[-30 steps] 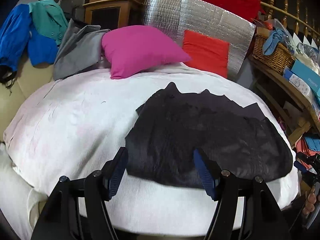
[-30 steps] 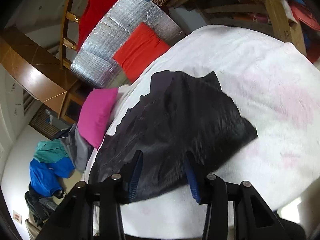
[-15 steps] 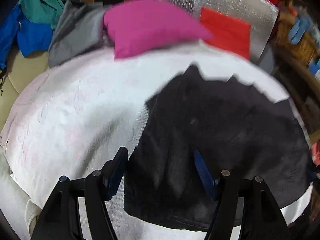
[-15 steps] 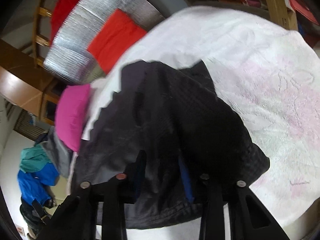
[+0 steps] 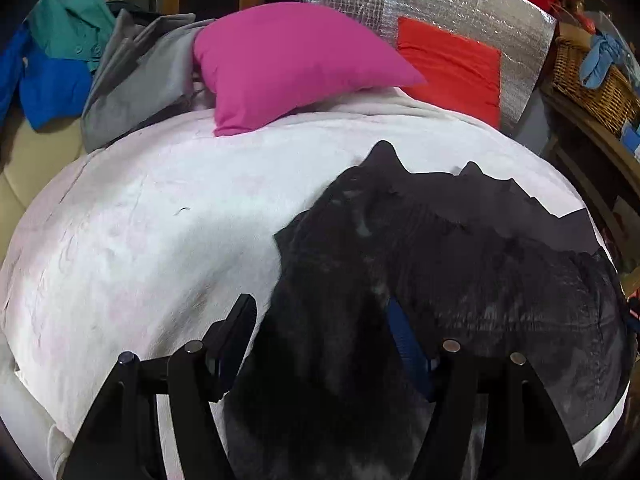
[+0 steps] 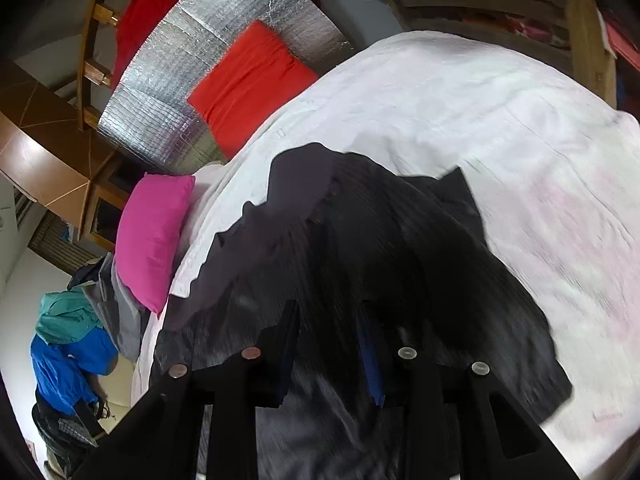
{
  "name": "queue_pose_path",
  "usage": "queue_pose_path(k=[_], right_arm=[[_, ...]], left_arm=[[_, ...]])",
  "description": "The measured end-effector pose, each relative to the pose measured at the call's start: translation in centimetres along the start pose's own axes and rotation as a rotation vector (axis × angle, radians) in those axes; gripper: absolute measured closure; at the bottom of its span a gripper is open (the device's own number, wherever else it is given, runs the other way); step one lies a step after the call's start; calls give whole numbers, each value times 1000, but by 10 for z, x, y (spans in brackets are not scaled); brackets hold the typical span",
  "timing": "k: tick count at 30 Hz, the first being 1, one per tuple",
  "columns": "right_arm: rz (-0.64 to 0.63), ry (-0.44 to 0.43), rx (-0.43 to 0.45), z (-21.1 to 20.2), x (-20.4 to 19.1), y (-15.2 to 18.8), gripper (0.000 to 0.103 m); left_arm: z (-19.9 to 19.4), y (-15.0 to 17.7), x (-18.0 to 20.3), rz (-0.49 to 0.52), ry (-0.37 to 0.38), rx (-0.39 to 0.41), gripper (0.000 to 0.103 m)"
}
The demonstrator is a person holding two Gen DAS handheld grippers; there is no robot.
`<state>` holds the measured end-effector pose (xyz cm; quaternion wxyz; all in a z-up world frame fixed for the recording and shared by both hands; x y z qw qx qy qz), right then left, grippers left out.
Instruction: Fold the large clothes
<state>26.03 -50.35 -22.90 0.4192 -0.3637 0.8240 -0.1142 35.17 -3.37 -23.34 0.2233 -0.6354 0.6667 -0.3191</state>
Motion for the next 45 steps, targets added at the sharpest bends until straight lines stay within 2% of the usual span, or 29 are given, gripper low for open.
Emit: queue_pose_path(k=[2, 6, 11, 15, 16, 18, 20, 23, 25, 28, 29, 31, 33, 35, 39, 44, 45], right_arm=[[4, -2, -16, 13, -2, -4, 70], [11, 71, -62, 45, 9, -5, 71], [22, 75, -57, 45, 8, -12, 71], [-18, 32, -17, 42, -10, -28, 63], [-23, 21, -8, 42, -15, -32, 52], [-28, -3, 2, 48, -24, -40, 43], [-33, -34, -1, 57, -34, -48, 43], [-26, -70, -1, 78, -45, -58, 43], [-18, -74, -10, 91, -44, -62, 47], [36, -37, -53, 120, -29, -66, 50], [73, -17, -68, 129, -18, -66, 54], [112, -6, -75, 135, -5, -66, 71], [160, -39, -74, 131, 1, -68, 72], [154, -47, -55, 116, -3, -67, 69], [71, -59, -24, 83, -19, -54, 67], [-66, -53, -37, 39, -33, -15, 66], [-90, -54, -42, 28, -35, -4, 57]], left_arm=[[8, -2, 4, 13, -5, -13, 34], [29, 3, 10, 41, -32, -80, 31], [33, -3, 7, -5, -22, -91, 31], [27, -7, 11, -19, -19, -59, 31], [25, -8, 12, -18, -24, -49, 31], [24, -9, 14, -19, -27, -42, 31], [25, -8, 15, -14, -37, -40, 31], [26, -9, 19, 10, -49, -26, 31], [28, -8, 22, 33, -63, -23, 31], [34, -6, 27, 81, -94, -29, 29], [34, -5, 29, 92, -100, -24, 29], [35, -4, 32, 117, -111, -18, 27], [35, -3, 33, 127, -119, -19, 26], [34, -3, 33, 123, -120, -20, 26], [27, -6, 33, 108, -121, -22, 26], [7, -7, 37, 125, -123, 48, 26], [4, -6, 39, 135, -127, 53, 26]])
Point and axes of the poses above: each gripper's, at about its wrist camera, not at the fingertips, and z roughly the way its jaws point, x to its right, y to its underside, the point moved 3 cm from there along z, roughly the way its jaws point, and after that the axes turned 6 degrees about x, right-handed, at the moved point
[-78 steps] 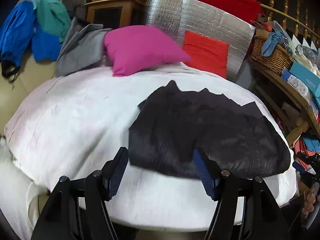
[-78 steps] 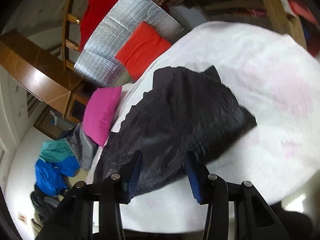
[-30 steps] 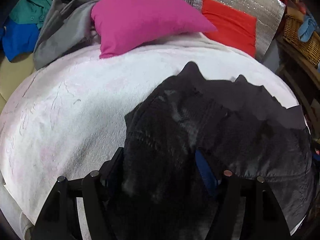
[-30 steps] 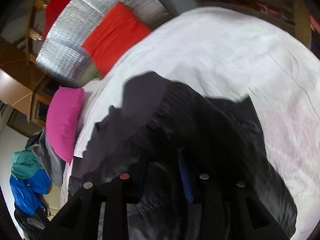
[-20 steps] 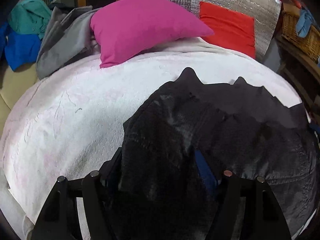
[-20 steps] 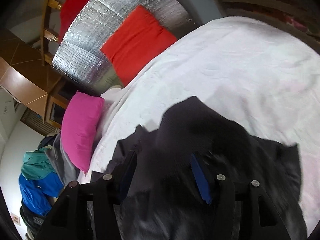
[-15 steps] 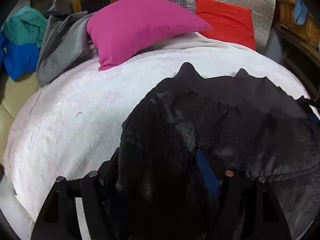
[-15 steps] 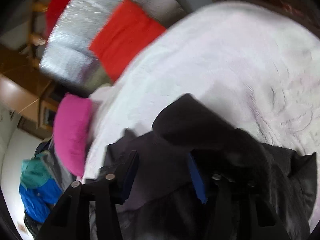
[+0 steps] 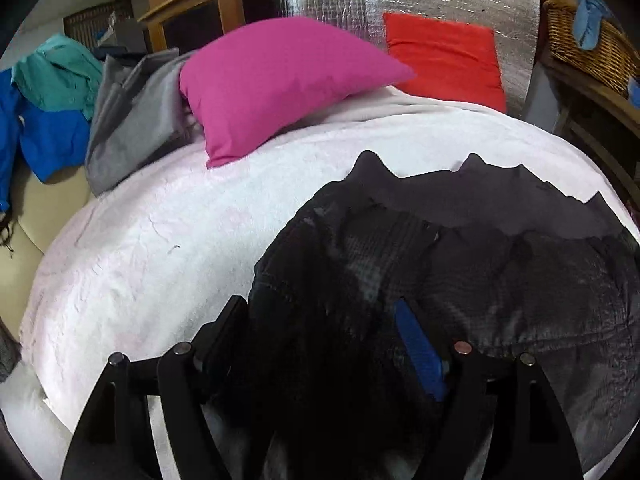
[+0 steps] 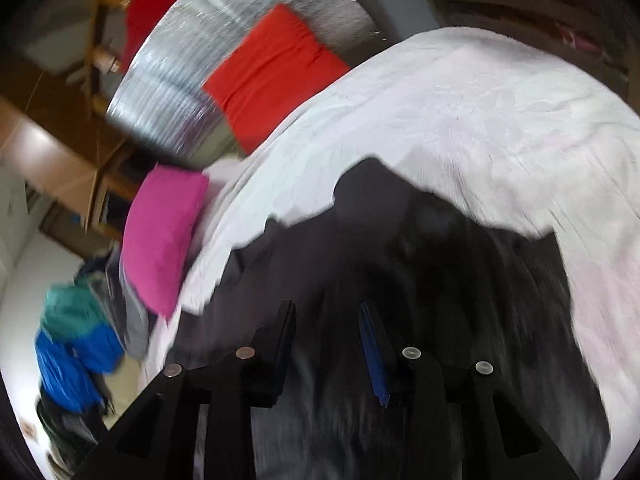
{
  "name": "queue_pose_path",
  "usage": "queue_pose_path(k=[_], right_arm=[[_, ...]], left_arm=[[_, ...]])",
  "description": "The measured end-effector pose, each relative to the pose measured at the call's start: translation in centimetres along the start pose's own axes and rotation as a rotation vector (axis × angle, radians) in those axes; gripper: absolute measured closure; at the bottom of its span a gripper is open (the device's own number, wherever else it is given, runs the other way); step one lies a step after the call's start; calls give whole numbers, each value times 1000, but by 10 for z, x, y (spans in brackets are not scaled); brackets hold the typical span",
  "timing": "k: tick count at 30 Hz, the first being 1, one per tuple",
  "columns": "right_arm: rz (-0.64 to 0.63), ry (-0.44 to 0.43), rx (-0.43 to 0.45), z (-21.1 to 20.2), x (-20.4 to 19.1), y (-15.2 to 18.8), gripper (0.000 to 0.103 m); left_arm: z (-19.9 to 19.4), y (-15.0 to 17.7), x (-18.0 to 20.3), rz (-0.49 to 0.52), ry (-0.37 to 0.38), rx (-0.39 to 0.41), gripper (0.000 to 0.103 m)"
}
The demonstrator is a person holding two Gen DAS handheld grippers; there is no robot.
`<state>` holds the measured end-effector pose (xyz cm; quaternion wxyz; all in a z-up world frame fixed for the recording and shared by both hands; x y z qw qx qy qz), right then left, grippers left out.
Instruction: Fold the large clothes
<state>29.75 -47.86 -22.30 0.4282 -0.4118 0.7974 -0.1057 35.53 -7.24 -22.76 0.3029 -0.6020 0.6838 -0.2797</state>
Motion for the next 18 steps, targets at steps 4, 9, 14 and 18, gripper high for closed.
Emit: queue_pose_path(k=[4, 9, 14, 18], right_arm=[[-56, -9, 2, -23, -10, 32, 45], [-200, 120, -106, -3, -14, 72, 44], [-243, 139, -65, -13, -18, 73, 45], [-230, 79, 8, -29, -25, 67, 45]], left_arm=[[-13, 2, 4, 20, 1, 30, 26], [-32, 2, 5, 44, 21, 102, 26], [-46, 2, 6, 72, 25, 170, 25], [-47, 1, 7, 74, 24, 175, 24]])
Point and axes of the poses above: each gripper's, at about its wrist camera, not at the fingertips, and z roughly the way its jaws point, x to its right, y to its underside, the point moved 3 cm from there along z, roughly the way its jaws point, and after that the axes turned 6 degrees about x, right-handed, at the moved point
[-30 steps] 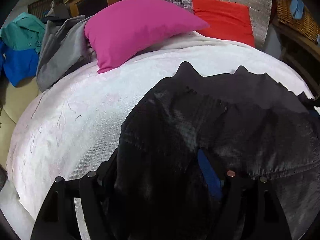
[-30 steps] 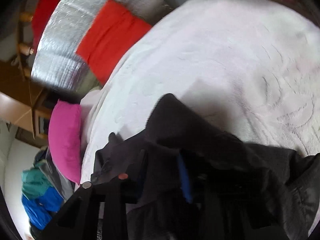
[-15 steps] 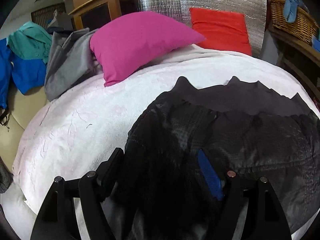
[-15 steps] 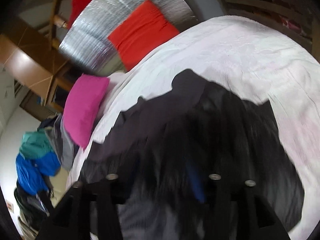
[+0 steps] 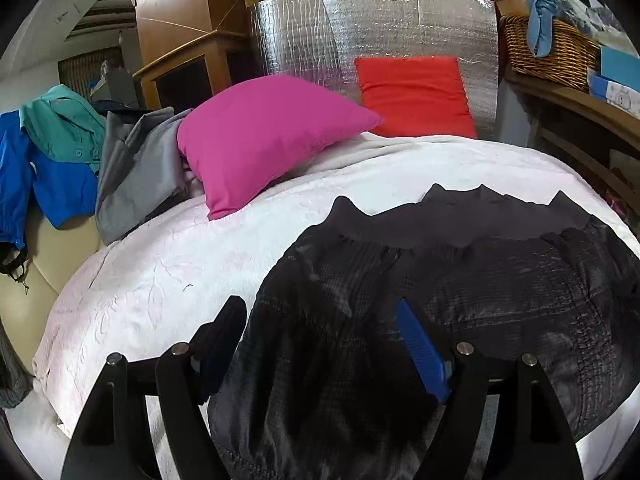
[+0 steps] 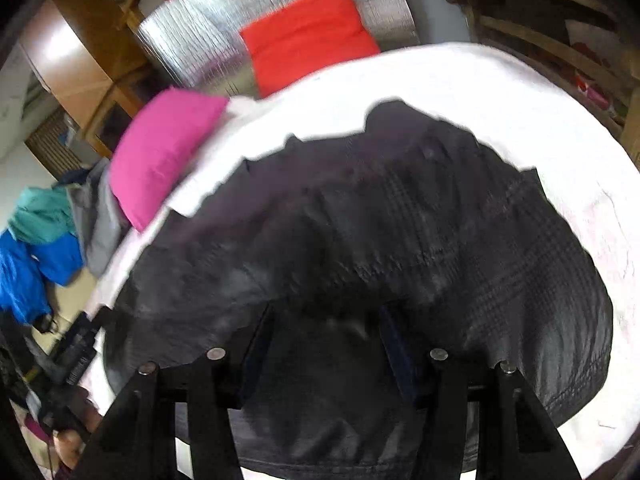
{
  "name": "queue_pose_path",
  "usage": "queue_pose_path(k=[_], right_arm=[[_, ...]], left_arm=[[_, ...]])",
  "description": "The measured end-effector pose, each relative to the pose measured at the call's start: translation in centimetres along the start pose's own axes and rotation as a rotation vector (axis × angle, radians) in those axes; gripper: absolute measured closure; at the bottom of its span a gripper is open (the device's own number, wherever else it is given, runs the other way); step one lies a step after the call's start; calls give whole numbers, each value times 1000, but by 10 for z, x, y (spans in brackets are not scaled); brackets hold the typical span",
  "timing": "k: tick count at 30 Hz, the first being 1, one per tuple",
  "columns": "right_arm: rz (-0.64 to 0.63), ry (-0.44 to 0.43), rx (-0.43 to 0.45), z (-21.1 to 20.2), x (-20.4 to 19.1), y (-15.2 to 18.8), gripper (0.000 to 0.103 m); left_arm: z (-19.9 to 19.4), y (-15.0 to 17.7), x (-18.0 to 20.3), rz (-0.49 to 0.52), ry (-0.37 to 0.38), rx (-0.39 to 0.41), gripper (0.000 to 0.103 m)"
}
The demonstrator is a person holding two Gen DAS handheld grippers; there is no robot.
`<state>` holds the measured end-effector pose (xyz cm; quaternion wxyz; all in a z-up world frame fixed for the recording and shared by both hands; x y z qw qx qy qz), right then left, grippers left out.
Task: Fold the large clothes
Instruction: 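Pat the folded jacket edges square with both open tools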
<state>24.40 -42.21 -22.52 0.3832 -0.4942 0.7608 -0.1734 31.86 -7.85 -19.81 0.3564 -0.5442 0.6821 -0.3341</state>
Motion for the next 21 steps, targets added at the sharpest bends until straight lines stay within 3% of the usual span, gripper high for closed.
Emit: queue_pose_path(k=[2, 4, 8, 10, 14, 16, 19, 21], right_arm=[[-21, -28, 40, -6, -8, -4, 45], [-42, -54, 24, -1, -18, -4, 45], [-81, 4, -132, 37, -27, 14, 45], [-105, 33, -155, 46, -30, 17, 45], [-75, -2, -116, 33, -30, 13, 46], [-63, -4, -55, 18, -25, 6, 46], [-89, 63, 25, 3, -19, -2, 46], [-77, 143, -11, 11, -7, -1, 46]], left_arm=[[-1, 0, 2, -7, 1, -2, 24], [0, 0, 4, -9, -1, -7, 24], [0, 1, 10, -7, 1, -16, 24], [1, 1, 13, 1, 0, -21, 24], [5, 5, 21, 24, 10, -46, 24], [9, 8, 25, 37, 19, -69, 24], [18, 16, 32, 46, 60, -130, 24], [33, 28, 39, 79, 56, -209, 20]])
Point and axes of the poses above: each gripper's, at about its wrist camera, not at the fingertips, and z roughly the way its jaws point, x to its right, y to its underside, the point moved 3 cm from there along z, roughly the way its jaws point, and after that the axes turned 6 degrees about x, right-handed, at the moved point
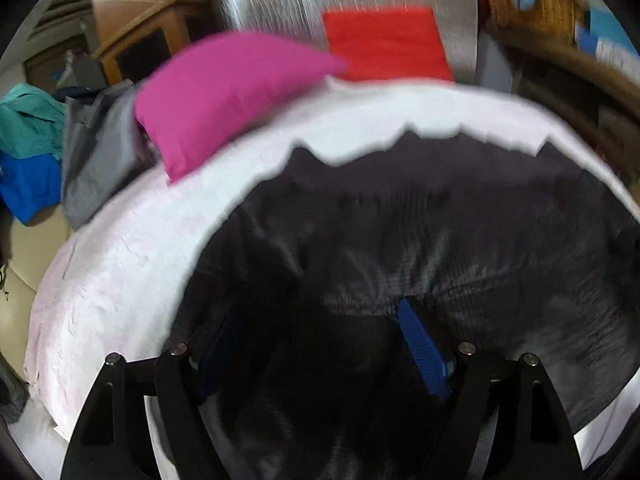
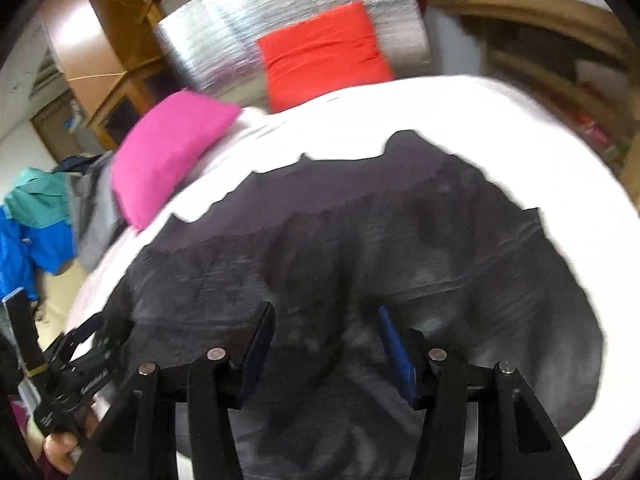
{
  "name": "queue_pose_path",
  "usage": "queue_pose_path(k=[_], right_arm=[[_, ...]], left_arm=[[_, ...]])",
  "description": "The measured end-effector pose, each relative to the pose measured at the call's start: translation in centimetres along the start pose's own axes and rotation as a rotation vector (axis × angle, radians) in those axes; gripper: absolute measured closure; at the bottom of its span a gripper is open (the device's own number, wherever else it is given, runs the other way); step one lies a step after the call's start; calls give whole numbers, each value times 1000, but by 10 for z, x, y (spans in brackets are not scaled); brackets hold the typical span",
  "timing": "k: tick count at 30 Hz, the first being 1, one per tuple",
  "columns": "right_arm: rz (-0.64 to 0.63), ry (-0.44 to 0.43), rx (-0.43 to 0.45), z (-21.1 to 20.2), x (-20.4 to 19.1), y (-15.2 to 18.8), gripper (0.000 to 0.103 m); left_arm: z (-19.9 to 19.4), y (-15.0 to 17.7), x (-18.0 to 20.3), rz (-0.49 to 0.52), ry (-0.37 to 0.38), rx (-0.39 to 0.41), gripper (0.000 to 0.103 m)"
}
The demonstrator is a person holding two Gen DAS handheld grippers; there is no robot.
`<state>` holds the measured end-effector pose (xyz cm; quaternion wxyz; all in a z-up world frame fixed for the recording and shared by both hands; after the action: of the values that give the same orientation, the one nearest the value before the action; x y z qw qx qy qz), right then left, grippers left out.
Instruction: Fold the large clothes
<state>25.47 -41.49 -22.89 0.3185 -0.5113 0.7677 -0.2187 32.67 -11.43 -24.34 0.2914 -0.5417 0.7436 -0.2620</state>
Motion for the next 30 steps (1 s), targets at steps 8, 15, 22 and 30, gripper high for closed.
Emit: queue_pose_path(k=[8, 15, 22, 30], right_arm=[[-16, 20, -11, -5, 11, 7, 44], [-17, 19, 183, -87, -10, 21, 35], [-49, -9, 323, -187, -39, 21, 29], [-186, 74, 442, -294, -82, 36, 21]], left_arm=[[-15, 1, 1, -13, -24, 30, 18], [-103, 0, 1, -7, -84, 216, 18], [-200, -7, -9, -16, -117, 329, 18], [-303, -7, -37, -86, -155, 459, 11]])
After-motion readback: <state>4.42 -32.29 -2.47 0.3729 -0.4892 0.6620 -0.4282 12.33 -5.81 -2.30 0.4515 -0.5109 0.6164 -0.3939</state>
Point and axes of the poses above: each gripper's, at about its wrist camera, not at the fingertips, and z roughly the way its jaws point, x to its right, y to its underside, the point moved 3 cm from there along z, roughly the way its jaws point, and after that the axes turned 6 degrees about x, right-handed, at the moved point
